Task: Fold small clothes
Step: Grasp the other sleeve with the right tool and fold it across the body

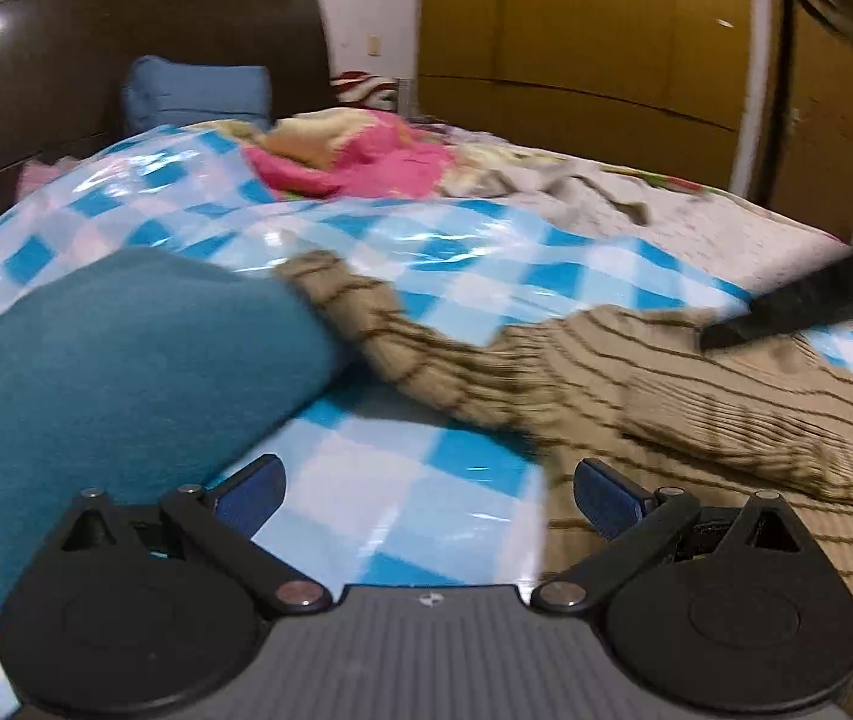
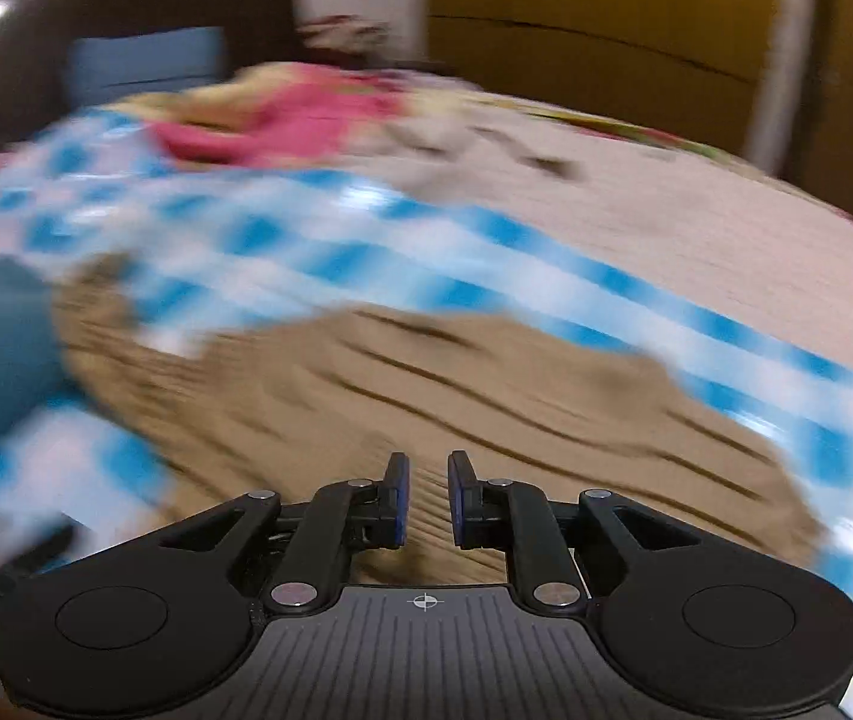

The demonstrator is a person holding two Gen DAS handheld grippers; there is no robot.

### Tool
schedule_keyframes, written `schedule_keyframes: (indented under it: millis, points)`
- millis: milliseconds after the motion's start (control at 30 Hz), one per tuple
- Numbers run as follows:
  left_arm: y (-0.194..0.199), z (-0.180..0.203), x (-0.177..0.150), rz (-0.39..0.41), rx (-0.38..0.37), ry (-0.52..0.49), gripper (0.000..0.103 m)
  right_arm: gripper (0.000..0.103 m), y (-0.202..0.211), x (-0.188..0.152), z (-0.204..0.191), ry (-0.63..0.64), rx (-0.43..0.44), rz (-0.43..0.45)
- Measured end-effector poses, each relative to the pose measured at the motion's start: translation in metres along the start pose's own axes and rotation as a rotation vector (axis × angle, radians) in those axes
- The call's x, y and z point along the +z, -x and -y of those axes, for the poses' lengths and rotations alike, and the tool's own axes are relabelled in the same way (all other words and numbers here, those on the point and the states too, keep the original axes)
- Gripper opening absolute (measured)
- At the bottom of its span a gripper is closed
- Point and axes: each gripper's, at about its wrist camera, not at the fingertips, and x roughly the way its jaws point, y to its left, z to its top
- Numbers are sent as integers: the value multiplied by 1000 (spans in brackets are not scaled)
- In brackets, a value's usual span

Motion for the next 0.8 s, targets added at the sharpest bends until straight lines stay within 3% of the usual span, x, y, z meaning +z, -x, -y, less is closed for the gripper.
schedule_keyframes:
  millis: [167,267,400,600,667,700,767,800]
  points:
    - [-10,-18,0,11,7,52,103,21,-40,62,-72,28,261,-50]
    - [-13,-24,0,47,46,44,103,25,-69,95,-111,60,319,-67]
    - [-19,-38,-1,50,44,86,103,26,-115,125,-145,29,375,-117]
    - [-29,-51,-2,12,31,134,103,26,-164,139,-189,48,378,-189]
    - [-29,-54,-3,12,36,151,103,26,-175,139,-202,70,340,-209]
    - [-29,-55,-3,14,40,157,103,23,-179,138,-207,83,319,-208]
    - [-28,-55,-4,17,42,160,103,7,-179,138,-212,81,300,-188]
    - [-28,-54,-4,19,43,157,103,7,-175,139,-212,73,297,-173]
